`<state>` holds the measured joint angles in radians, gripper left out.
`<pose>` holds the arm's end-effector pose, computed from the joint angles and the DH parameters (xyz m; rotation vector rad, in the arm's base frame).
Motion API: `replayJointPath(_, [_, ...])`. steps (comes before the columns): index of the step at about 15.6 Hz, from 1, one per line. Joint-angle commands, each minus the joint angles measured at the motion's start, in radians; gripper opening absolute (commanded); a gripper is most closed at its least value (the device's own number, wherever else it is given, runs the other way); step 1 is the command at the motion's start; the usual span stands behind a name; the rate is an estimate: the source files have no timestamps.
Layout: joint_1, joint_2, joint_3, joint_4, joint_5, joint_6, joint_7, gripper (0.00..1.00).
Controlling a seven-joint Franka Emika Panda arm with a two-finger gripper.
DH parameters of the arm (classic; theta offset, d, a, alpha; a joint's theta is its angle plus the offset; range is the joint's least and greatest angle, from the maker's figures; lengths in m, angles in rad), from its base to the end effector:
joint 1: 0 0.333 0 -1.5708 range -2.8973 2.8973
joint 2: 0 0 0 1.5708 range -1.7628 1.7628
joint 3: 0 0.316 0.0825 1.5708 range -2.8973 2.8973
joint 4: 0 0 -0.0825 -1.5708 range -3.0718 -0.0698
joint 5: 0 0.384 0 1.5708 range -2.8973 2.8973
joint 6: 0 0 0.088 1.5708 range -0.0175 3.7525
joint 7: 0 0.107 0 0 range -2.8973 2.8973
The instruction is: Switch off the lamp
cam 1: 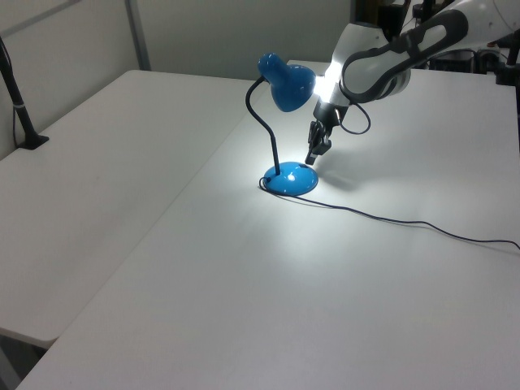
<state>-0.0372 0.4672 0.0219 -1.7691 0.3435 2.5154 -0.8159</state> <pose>0.6826 -0.0149 0.3268 -2.8697 -0.8028 -0.5296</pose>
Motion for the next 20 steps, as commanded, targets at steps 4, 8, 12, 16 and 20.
replayJointPath(4, [0.017, 0.033, 0.013, 0.019, 0.014, 0.056, 0.001, 0.00])
replayJointPath(8, [0.020, 0.031, 0.013, -0.003, 0.002, 0.056, -0.016, 0.00])
replayJointPath(12, [0.019, 0.031, 0.012, -0.026, -0.058, 0.056, -0.046, 0.00])
replayJointPath(16, [0.011, 0.010, 0.007, -0.032, -0.061, 0.048, -0.033, 0.00])
replayJointPath(20, [-0.021, -0.160, 0.001, -0.081, -0.064, -0.105, 0.119, 0.00])
